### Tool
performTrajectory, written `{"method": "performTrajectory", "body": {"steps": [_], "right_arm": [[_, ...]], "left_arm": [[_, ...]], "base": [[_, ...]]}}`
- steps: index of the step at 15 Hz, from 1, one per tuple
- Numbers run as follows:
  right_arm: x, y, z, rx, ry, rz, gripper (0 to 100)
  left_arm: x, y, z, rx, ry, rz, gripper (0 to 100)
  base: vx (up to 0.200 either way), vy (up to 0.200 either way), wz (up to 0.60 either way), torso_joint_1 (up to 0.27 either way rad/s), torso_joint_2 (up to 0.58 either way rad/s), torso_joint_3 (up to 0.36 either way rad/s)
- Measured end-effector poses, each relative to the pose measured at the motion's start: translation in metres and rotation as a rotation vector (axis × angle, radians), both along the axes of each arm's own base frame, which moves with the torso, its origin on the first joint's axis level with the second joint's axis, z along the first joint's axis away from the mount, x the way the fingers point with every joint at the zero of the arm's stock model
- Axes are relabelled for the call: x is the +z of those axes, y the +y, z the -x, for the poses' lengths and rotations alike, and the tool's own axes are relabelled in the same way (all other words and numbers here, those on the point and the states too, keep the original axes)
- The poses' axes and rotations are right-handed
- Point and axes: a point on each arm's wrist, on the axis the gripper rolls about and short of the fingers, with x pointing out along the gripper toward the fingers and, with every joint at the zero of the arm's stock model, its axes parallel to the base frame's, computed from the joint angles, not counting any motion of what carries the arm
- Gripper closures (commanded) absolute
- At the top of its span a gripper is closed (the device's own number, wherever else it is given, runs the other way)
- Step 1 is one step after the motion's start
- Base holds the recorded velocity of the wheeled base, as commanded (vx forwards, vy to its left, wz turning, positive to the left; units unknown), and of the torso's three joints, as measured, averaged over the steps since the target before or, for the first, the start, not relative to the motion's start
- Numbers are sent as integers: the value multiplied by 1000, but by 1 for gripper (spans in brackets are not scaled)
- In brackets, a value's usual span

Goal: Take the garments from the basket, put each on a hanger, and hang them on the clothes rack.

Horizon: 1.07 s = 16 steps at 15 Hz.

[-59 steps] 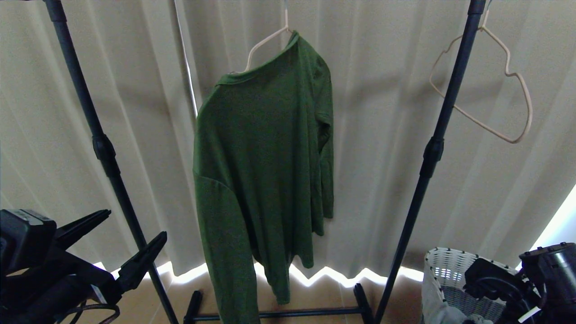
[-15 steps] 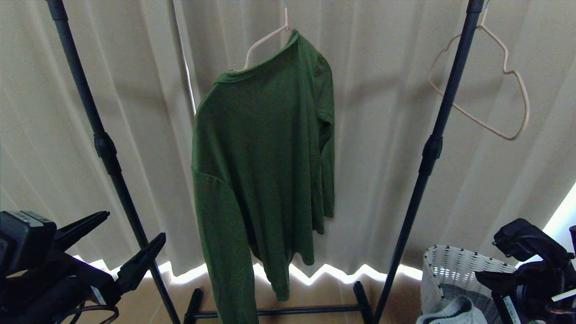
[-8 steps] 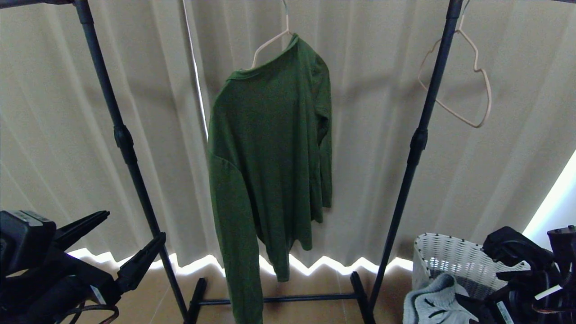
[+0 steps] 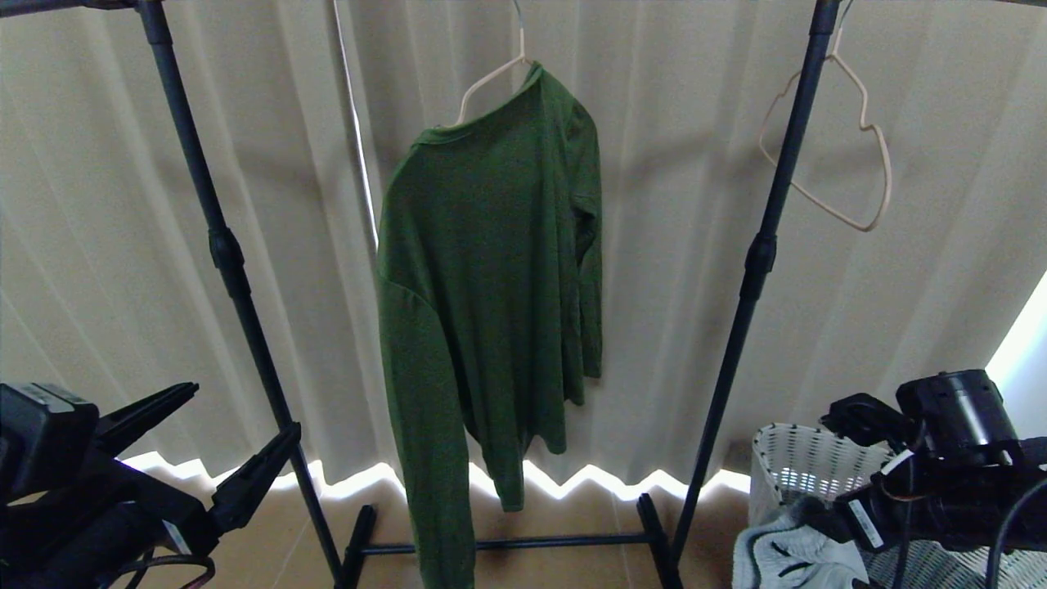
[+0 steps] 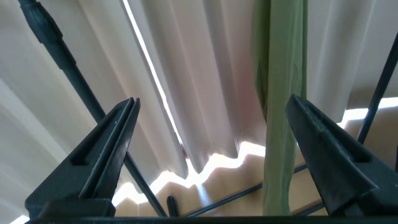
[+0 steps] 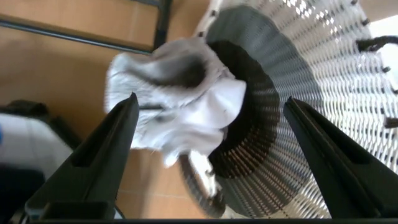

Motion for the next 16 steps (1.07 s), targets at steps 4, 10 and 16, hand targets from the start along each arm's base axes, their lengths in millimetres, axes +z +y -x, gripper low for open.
{"method": "performTrajectory", "body": {"steps": [4,10,16], "right_arm": [[-15,-15,-23,-70,49,11,0],[-32,-19,-38,-85,101,12,0],[-56,-19,-43,-88,188,21,100]], "left_arm": [[0,0,0,0,1,0,0],[0,0,0,0,0,1,0],[0,0,0,0,-3,1,0]], "base": [[0,0,0,0,0,0],[0,0,0,0,0,0],[0,0,0,0,0,0]]}}
